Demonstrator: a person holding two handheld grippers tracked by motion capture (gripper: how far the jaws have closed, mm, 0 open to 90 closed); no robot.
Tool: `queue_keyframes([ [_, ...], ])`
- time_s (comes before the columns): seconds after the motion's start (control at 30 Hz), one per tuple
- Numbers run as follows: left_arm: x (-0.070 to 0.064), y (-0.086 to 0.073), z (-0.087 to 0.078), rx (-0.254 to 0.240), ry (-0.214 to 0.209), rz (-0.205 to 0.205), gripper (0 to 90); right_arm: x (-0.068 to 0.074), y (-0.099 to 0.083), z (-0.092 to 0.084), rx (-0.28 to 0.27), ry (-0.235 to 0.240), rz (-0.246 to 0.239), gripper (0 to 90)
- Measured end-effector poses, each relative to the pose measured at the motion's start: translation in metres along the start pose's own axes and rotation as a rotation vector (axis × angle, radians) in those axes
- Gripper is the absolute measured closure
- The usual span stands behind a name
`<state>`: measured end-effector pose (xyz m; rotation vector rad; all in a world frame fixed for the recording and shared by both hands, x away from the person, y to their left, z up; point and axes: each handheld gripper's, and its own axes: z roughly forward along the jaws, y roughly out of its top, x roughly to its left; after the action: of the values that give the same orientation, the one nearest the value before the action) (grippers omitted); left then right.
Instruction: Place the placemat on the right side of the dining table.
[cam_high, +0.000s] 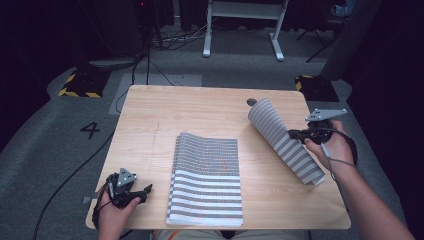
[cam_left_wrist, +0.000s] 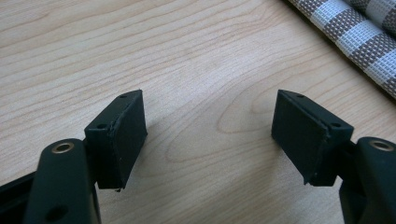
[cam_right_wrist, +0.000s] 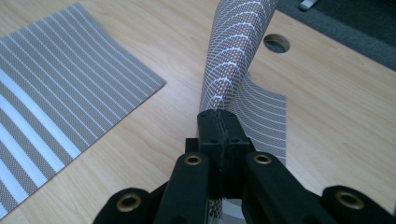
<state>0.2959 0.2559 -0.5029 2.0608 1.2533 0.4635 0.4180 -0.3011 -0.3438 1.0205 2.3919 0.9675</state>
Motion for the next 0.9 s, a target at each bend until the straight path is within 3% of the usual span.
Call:
queue_keyframes([
  [0.1,0.000,0.000,0.000,0.001,0.002,0.000,26.6,0.006,-0.006,0.007,0.006,0.014,-0.006,90.0],
  [0.17,0.000,0.000,0.000,0.004,-0.001,0.001,26.6,0.018,-0.015,0.013,0.024,-0.009,-0.065,90.0],
  [0.33,0.000,0.000,0.000,0.002,0.004,0.001,26.6,0.031,-0.028,0.019,0.033,0.009,-0.093,90.0],
  [0.57,0.000,0.000,0.000,0.001,0.006,0.001,26.6,0.033,-0.041,0.024,0.032,0.034,-0.068,90.0],
  [0.77,0.000,0.000,0.000,0.002,0.005,0.001,26.6,0.039,-0.059,0.032,0.040,0.038,-0.089,89.5],
  [0.8,0.000,0.000,0.000,0.002,0.005,0.001,26.6,0.041,-0.060,0.032,0.031,0.051,-0.080,88.3],
  [0.87,0.000,0.000,0.000,0.002,0.005,0.001,26.6,0.044,-0.063,0.030,0.010,0.075,-0.070,74.8],
  [0.9,0.000,0.000,0.000,0.002,0.005,0.001,26.6,0.044,-0.063,0.030,0.010,0.075,-0.070,74.8],
])
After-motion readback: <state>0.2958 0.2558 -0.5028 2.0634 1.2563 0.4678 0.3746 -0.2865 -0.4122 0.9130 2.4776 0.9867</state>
